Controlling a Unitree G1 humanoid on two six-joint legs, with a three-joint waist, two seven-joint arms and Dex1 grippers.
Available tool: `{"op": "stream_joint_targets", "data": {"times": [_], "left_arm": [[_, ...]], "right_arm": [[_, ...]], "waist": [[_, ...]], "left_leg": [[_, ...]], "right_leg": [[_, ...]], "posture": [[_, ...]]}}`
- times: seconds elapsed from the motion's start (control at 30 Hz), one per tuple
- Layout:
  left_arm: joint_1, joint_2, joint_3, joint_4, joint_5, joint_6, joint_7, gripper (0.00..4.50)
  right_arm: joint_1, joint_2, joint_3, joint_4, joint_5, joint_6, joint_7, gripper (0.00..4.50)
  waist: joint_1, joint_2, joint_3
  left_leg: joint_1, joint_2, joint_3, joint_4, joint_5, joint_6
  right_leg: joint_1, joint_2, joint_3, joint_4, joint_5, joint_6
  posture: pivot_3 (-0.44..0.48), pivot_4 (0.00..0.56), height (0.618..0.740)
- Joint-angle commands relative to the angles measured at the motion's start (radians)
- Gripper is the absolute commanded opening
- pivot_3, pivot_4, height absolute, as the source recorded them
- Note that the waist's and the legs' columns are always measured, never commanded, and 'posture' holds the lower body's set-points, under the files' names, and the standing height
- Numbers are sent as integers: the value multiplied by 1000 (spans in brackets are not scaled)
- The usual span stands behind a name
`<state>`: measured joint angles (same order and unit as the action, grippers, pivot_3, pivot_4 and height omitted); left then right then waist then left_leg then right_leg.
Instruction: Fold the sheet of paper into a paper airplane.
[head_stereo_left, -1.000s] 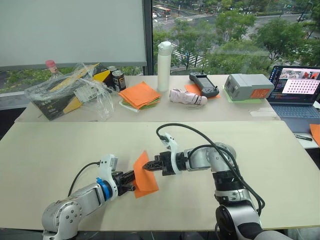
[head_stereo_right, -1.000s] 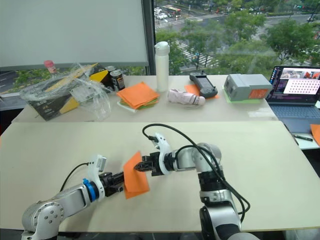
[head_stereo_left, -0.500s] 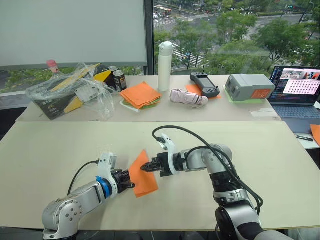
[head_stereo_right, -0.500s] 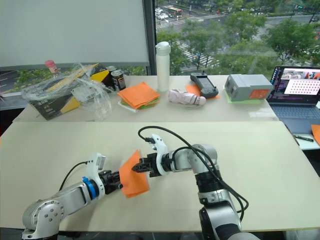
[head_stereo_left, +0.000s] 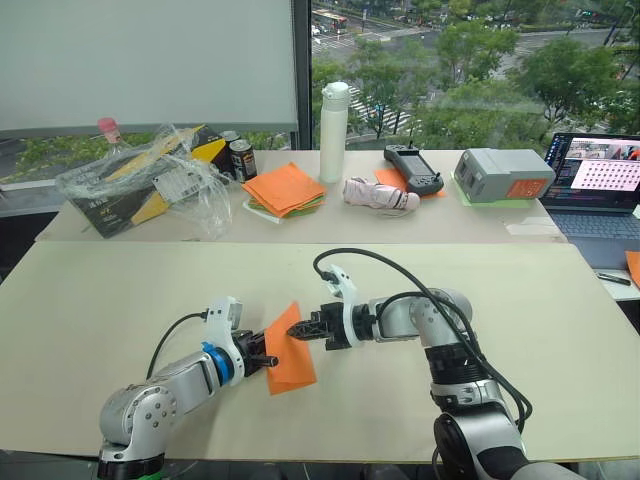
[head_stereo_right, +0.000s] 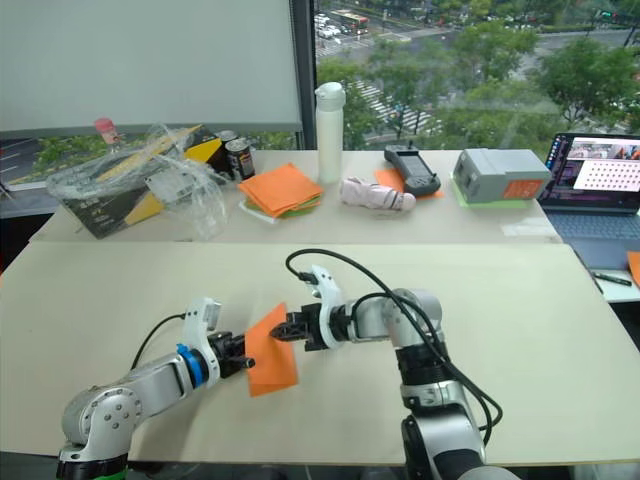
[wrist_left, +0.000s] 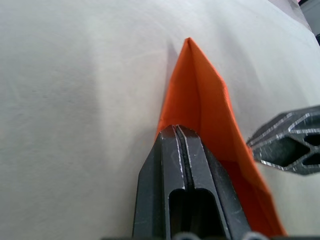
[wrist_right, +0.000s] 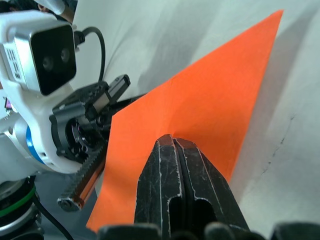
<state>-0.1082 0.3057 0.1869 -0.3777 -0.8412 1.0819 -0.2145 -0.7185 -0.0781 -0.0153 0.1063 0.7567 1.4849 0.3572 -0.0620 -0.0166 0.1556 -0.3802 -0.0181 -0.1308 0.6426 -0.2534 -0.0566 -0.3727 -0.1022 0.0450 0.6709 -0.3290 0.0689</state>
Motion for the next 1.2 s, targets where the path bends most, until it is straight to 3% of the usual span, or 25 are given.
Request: {"op": "stream_joint_targets", "data": {"times": [0.03, 0.5, 1.2], "left_arm": [[1, 0, -43, 7, 10, 2, -23, 0], [64, 24, -81, 39, 70, -31, -67, 0], [200, 47, 60, -10, 39, -1, -1, 0]], "right_arm": [[-3, -1, -21, -32, -3, -4, 5, 28], [4, -5, -8, -48, -19, -6, 12, 28], [-10, 21, 103, -16, -85, -97, 80, 28]], "waist": [[0, 0, 0], [2, 0, 0], [-9, 1, 0]], "left_leg": [[0, 0, 0, 0, 0, 0], [0, 0, 0, 0, 0, 0], [4, 1, 0, -1, 0, 0]], "right_leg": [[0, 0, 0, 0, 0, 0], [0, 0, 0, 0, 0, 0], [1, 1, 1, 0, 0, 0]], "posture": [[0, 150, 740], [0, 150, 740], [0, 150, 740]]}}
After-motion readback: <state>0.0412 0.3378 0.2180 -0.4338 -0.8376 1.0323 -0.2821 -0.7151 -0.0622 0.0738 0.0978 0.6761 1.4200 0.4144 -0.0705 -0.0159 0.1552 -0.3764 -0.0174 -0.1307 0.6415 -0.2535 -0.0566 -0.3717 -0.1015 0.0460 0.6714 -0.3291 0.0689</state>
